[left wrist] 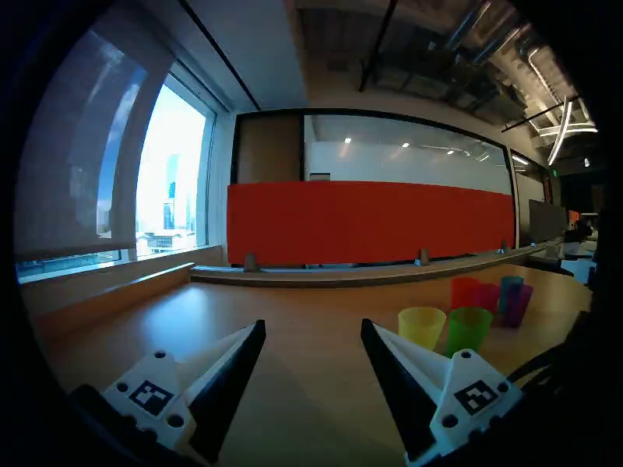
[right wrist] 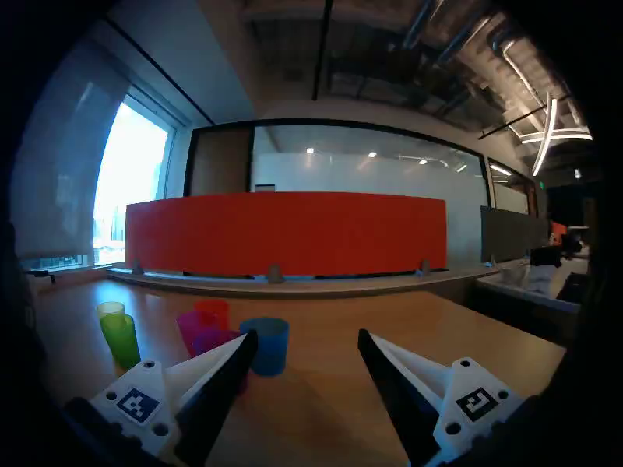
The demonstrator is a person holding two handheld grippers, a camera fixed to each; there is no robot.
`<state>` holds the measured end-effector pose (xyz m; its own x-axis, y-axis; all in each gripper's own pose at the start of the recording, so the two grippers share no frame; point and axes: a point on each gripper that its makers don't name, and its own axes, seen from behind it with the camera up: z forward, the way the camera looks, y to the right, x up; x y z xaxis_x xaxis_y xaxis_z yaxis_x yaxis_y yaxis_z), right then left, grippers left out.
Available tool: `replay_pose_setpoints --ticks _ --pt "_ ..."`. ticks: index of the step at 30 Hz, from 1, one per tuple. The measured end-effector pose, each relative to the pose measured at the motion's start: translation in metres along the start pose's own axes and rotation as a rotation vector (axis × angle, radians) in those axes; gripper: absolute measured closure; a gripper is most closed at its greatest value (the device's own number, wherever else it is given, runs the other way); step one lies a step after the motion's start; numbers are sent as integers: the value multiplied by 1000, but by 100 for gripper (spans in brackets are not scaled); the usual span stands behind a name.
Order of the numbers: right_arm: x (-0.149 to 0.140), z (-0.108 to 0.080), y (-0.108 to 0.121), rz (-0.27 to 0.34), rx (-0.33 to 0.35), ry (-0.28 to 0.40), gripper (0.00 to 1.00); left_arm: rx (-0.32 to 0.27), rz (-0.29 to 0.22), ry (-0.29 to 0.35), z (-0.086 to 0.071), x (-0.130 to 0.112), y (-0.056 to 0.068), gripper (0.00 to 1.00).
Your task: Pour water
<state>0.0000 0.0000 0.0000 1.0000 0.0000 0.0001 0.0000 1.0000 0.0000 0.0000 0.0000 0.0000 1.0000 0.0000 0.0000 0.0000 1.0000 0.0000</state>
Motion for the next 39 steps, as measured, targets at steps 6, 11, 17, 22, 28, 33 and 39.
replay_pose_setpoints --ticks 6,11,17,22,28,33,39 --pt "-4 -1 0 -4 -2 -21 0 0 9 0 0 7 -1 10" --pt "17 -3 -1 -17 5 -9 0 -20 9 36 -2 32 3 10" --pt "44 -2 1 -40 13 3 0 -59 7 32 0 55 15 10" --pt "60 1 3 -59 20 -1 0 -90 12 20 4 65 26 10" --pt "69 4 5 -62 27 0 0 -130 34 -7 8 68 40 10" --pt "69 5 1 -62 52 -11 0 -179 62 -29 8 69 54 10" --pt "66 4 -8 -92 116 -48 0 -247 85 -66 10 68 67 10"
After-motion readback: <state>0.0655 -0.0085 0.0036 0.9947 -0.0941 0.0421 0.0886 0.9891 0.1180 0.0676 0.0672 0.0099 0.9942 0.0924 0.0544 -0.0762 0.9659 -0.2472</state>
